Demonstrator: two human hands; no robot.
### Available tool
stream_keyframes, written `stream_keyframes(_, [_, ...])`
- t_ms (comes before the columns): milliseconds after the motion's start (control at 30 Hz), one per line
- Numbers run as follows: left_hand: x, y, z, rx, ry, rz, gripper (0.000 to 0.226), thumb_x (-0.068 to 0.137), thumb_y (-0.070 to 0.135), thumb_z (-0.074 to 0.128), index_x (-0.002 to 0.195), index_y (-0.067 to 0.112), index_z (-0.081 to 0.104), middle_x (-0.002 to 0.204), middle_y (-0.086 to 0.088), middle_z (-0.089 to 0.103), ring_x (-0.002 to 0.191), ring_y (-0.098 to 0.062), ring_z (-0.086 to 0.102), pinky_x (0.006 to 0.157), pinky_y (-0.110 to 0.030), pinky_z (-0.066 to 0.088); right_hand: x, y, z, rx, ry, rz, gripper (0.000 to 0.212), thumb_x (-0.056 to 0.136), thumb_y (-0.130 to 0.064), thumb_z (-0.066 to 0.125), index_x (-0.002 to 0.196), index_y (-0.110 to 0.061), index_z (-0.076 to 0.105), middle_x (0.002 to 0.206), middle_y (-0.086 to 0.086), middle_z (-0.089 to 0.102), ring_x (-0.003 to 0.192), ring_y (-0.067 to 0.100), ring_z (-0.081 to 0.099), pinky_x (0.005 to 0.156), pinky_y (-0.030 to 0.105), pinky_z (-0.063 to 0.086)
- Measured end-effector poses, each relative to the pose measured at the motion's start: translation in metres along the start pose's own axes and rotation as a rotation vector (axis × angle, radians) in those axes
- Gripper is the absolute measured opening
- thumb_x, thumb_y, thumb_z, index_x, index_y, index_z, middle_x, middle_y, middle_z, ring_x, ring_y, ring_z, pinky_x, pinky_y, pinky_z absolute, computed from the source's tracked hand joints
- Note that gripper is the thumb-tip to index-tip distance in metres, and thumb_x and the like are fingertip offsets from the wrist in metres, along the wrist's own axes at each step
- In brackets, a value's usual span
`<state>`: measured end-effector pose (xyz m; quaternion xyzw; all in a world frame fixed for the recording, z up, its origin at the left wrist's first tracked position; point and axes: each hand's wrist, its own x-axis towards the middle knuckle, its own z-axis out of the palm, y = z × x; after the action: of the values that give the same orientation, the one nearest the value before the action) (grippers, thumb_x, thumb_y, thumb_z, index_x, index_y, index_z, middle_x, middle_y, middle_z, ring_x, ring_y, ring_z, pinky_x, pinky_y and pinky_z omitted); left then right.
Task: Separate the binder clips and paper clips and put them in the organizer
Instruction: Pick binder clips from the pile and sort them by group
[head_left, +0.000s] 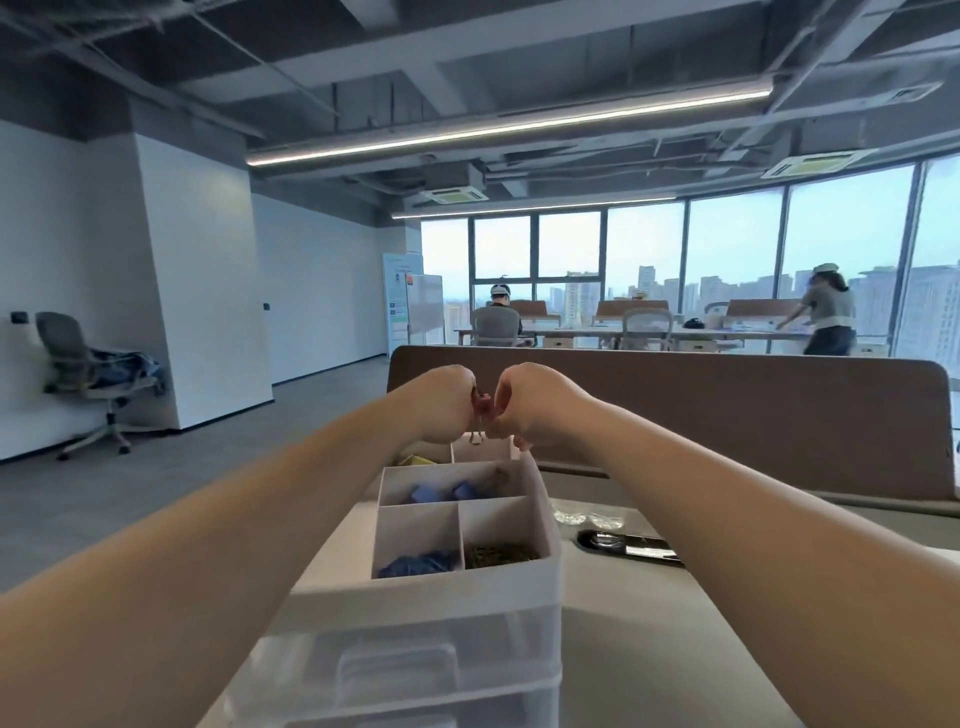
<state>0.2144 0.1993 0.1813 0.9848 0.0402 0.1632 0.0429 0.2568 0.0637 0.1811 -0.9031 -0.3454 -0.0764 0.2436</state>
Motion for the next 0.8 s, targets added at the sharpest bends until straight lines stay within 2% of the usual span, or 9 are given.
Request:
stream_keyframes(133, [0.013, -0.010, 0.013, 0.035, -0.061, -0.034, 0.012, 0.091, 0.015, 0.063, 0.099, 0.005, 0.065, 0.087, -0.009, 0.062, 0.070, -0.018, 0.054, 0.064, -0.026, 0.045, 0.017, -0.001, 0.010, -0.123, -0.084, 0.011, 0.019, 0.080, -0.022, 0.077, 0.090, -0.006, 0.072, 0.082, 0.010, 0.073, 0.068, 0.020, 0.062, 0.063, 0.029, 0.049])
stream_keyframes(200, [0.015, -0.013, 0.017, 0.062, -0.064, -0.018, 0.009, 0.088, 0.014, 0.066, 0.091, 0.006, 0.063, 0.087, -0.010, 0.061, 0.068, -0.017, 0.053, 0.060, -0.025, 0.043, 0.021, -0.001, 0.013, -0.185, -0.101, 0.007, 0.016, 0.079, -0.023, 0.076, 0.085, -0.009, 0.074, 0.080, 0.007, 0.073, 0.068, 0.019, 0.061, 0.060, 0.025, 0.046])
stream_keyframes(300, [0.015, -0.015, 0.018, 0.091, -0.052, 0.028, 0.012, 0.085, 0.016, 0.068, 0.090, 0.006, 0.063, 0.082, -0.006, 0.056, 0.069, -0.018, 0.051, 0.057, -0.023, 0.040, 0.025, 0.002, 0.013, -0.252, -0.114, 0.002, 0.011, 0.078, -0.017, 0.070, 0.083, -0.008, 0.074, 0.076, 0.006, 0.069, 0.068, 0.022, 0.059, 0.054, 0.024, 0.044])
stream_keyframes(400, [0.015, -0.015, 0.021, 0.086, -0.045, 0.046, 0.011, 0.085, 0.012, 0.065, 0.095, 0.006, 0.066, 0.083, -0.007, 0.055, 0.070, -0.017, 0.050, 0.059, -0.023, 0.038, 0.026, 0.008, 0.013, -0.278, -0.090, -0.028, 0.015, 0.082, -0.010, 0.063, 0.090, -0.006, 0.076, 0.087, 0.011, 0.073, 0.084, 0.029, 0.068, 0.069, 0.033, 0.055])
stream_keyframes(467, [0.014, -0.016, 0.024, 0.080, -0.051, 0.043, 0.015, 0.087, 0.014, 0.065, 0.099, 0.005, 0.068, 0.087, -0.010, 0.058, 0.072, -0.018, 0.051, 0.061, -0.025, 0.041, 0.025, 0.011, 0.015, -0.257, -0.043, -0.054, 0.019, 0.084, -0.005, 0.061, 0.095, -0.006, 0.076, 0.096, 0.011, 0.073, 0.091, 0.028, 0.067, 0.078, 0.036, 0.057])
stream_keyframes(533, [0.014, -0.018, 0.028, 0.076, -0.051, 0.059, 0.021, 0.087, 0.020, 0.067, 0.100, 0.004, 0.071, 0.091, -0.011, 0.063, 0.075, -0.020, 0.056, 0.066, -0.028, 0.048, 0.023, 0.014, 0.015, -0.186, 0.002, -0.060, 0.022, 0.087, -0.002, 0.058, 0.099, -0.007, 0.076, 0.099, 0.004, 0.073, 0.089, 0.021, 0.066, 0.078, 0.030, 0.054])
stream_keyframes(600, [0.012, -0.019, 0.031, 0.052, -0.048, 0.066, 0.022, 0.087, 0.016, 0.066, 0.106, 0.007, 0.072, 0.098, -0.008, 0.064, 0.083, -0.020, 0.061, 0.075, -0.028, 0.053, 0.021, 0.017, 0.016, -0.140, 0.023, -0.057, 0.022, 0.087, -0.001, 0.057, 0.098, -0.010, 0.075, 0.100, 0.001, 0.071, 0.088, 0.017, 0.064, 0.077, 0.027, 0.052])
stream_keyframes(700, [0.005, -0.017, 0.030, 0.006, -0.003, 0.084, 0.029, 0.088, 0.007, 0.063, 0.115, 0.011, 0.069, 0.110, -0.005, 0.064, 0.091, -0.017, 0.059, 0.080, -0.024, 0.049, 0.017, 0.022, 0.020, -0.114, 0.051, -0.040, 0.022, 0.086, -0.003, 0.057, 0.094, -0.015, 0.074, 0.100, -0.001, 0.070, 0.091, 0.016, 0.061, 0.079, 0.027, 0.050])
stream_keyframes(800, [-0.006, -0.013, 0.021, -0.078, 0.057, 0.109, 0.027, 0.091, 0.008, 0.059, 0.117, 0.010, 0.066, 0.113, -0.004, 0.063, 0.097, -0.017, 0.059, 0.081, -0.023, 0.045, 0.008, 0.024, 0.019, -0.090, 0.075, -0.036, 0.022, 0.086, -0.006, 0.055, 0.095, -0.016, 0.072, 0.099, -0.002, 0.068, 0.090, 0.016, 0.060, 0.079, 0.028, 0.049])
